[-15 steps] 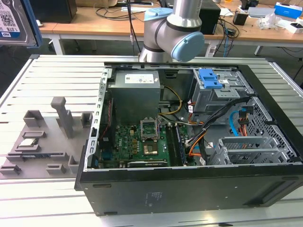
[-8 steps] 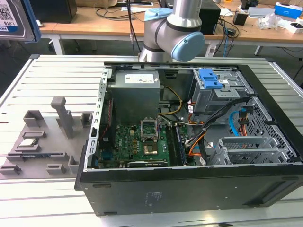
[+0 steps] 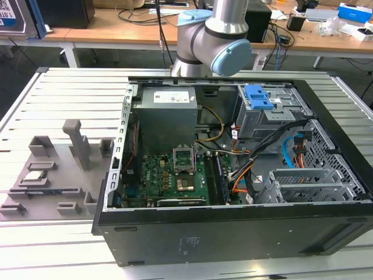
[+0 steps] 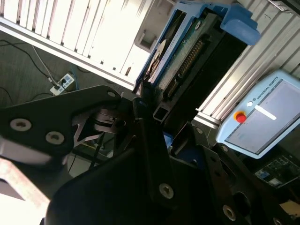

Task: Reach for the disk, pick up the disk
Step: 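Pick up the disk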

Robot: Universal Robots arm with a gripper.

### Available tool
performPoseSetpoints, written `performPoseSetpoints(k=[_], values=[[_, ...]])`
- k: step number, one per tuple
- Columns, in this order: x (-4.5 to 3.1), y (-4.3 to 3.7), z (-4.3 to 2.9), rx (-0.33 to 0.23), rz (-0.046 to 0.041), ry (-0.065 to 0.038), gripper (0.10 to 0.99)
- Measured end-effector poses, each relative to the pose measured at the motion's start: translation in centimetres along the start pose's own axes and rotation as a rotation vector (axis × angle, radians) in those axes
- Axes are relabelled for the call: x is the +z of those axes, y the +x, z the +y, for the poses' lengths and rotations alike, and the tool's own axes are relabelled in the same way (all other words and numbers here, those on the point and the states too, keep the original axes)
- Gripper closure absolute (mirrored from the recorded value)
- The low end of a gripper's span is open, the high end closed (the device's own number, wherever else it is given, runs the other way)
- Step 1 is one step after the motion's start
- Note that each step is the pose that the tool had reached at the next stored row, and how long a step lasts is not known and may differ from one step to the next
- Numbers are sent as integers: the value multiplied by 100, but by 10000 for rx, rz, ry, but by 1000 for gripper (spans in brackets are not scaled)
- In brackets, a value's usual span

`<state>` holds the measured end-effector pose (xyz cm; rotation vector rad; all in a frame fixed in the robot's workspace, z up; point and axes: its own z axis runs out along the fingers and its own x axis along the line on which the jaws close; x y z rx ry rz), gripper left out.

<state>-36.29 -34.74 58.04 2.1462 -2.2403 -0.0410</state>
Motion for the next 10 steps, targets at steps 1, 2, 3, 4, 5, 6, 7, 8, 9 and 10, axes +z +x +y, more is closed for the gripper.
performPoseSetpoints(k=[1, 2, 3, 4, 5, 6, 7, 8, 9, 10], values=[[-17, 0, -2, 0, 1, -4, 722], [-19, 0, -2, 0, 1, -7, 722], [-19, 0, -2, 0, 0, -6, 722], [-19, 0, -2, 0, 0, -7, 722], [-19, 0, -1, 0, 0, -8, 722], [-19, 0, -1, 0, 1, -9, 722], [-19, 0, -1, 0, 0, -10, 722], [-19, 0, -1, 0, 1, -11, 722], [-18, 0, -3, 0, 0, -10, 722], [-18, 0, -14, -2, 0, -9, 722]])
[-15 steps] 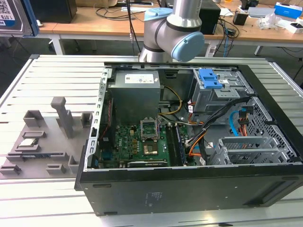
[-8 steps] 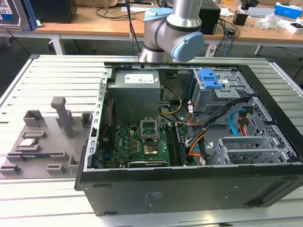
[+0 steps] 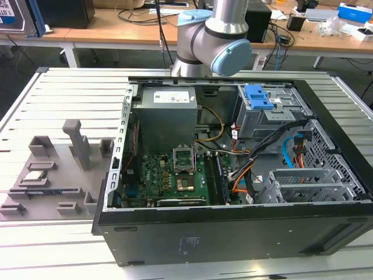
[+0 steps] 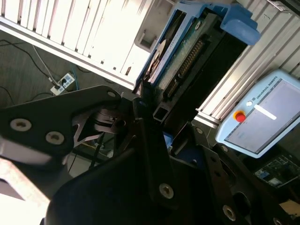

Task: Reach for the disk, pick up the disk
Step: 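Pick up the disk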

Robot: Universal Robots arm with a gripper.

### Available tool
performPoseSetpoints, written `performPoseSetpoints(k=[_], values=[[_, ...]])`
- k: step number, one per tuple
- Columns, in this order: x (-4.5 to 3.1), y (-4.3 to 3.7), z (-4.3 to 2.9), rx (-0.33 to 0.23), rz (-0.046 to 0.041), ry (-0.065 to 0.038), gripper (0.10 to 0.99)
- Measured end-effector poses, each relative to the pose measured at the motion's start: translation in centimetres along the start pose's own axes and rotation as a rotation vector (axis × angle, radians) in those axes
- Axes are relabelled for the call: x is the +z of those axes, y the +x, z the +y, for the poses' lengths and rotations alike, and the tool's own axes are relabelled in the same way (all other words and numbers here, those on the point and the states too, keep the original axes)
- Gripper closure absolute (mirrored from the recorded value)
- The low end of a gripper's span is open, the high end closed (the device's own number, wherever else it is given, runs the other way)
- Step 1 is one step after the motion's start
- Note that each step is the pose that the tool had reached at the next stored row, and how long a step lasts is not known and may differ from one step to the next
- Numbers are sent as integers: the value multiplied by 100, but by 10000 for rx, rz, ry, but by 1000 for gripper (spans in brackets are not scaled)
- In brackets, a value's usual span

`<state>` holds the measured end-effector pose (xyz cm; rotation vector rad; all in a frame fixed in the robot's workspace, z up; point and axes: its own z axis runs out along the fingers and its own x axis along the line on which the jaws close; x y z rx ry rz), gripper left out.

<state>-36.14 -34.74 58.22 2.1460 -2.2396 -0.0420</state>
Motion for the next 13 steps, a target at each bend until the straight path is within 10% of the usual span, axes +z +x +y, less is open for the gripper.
performPoseSetpoints(k=[13], values=[[-31, -34, -623, 4, 11, -53, 722]])
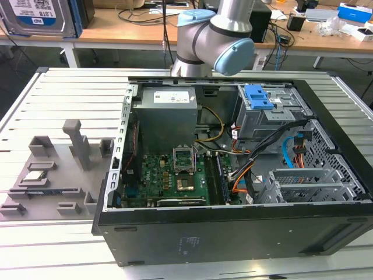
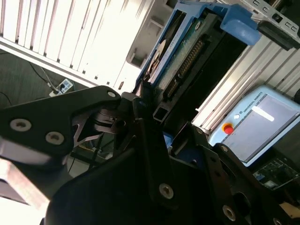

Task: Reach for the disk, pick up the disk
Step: 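Pick up the disk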

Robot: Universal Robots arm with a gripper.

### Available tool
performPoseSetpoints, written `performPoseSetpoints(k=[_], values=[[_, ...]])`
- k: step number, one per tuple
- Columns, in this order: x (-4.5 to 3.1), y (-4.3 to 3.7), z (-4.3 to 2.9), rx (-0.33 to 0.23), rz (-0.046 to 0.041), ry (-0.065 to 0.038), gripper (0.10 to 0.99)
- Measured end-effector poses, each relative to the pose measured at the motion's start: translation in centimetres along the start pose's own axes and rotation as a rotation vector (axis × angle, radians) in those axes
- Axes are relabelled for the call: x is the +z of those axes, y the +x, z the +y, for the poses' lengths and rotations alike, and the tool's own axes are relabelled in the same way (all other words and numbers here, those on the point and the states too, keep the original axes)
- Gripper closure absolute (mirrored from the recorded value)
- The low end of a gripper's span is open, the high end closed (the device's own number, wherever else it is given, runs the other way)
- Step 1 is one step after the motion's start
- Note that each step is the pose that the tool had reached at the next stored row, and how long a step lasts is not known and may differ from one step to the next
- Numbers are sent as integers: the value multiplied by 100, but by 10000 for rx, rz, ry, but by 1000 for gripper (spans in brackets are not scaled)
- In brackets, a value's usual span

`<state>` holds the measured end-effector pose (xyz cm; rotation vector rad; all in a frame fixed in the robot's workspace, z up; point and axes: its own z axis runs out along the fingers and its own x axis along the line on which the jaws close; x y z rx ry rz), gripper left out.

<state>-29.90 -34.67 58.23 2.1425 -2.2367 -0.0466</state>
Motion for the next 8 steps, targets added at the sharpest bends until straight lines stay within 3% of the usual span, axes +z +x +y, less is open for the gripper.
performPoseSetpoints(k=[5, 8], values=[[-10, -10, -232, -1, 5, -35, 722], [-3, -14, -331, -1, 24, -52, 722]])
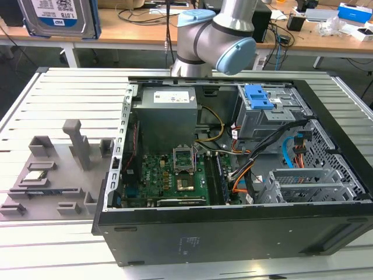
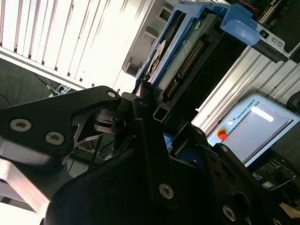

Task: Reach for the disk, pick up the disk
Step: 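Pick up the disk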

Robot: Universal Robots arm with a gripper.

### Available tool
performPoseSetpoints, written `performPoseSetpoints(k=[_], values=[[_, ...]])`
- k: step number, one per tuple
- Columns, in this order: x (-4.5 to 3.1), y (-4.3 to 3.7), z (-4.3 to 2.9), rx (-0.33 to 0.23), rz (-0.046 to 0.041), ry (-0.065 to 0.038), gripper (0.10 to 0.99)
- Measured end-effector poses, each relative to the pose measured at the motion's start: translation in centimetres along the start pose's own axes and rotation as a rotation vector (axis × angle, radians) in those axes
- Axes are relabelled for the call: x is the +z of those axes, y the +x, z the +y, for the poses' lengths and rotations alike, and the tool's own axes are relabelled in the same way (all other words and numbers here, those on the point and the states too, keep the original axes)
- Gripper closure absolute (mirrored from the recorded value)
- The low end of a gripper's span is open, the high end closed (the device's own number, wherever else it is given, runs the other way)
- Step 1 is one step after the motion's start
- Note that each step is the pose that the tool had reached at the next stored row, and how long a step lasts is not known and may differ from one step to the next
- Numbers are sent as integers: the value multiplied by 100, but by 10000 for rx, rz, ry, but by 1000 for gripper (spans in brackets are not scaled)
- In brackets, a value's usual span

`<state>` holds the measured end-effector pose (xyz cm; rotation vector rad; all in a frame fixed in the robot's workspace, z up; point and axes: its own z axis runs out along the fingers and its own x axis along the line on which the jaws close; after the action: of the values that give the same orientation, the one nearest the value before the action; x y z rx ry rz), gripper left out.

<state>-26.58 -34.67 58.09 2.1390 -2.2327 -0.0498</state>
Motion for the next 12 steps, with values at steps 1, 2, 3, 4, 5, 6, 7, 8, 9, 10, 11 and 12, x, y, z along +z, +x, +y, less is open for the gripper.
performPoseSetpoints(k=[1, 2, 3, 4, 5, 6, 7, 8, 9, 10, 11, 12], values=[[6, -2, -36, -1, 9, -4, 722], [10, -3, -62, 1, 15, -9, 722], [15, -4, -85, 2, 20, -12, 722], [22, -5, -110, 2, 24, -14, 722], [29, -6, -133, 2, 27, -16, 722], [35, -7, -154, 3, 29, -17, 722], [42, -9, -186, 3, 35, -20, 722], [53, -11, -236, 2, 44, -25, 722], [64, -13, -278, 3, 50, -28, 722], [75, -15, -319, 4, 55, -29, 722], [80, -16, -342, 4, 56, -28, 722], [84, -17, -363, 4, 60, -30, 722]])
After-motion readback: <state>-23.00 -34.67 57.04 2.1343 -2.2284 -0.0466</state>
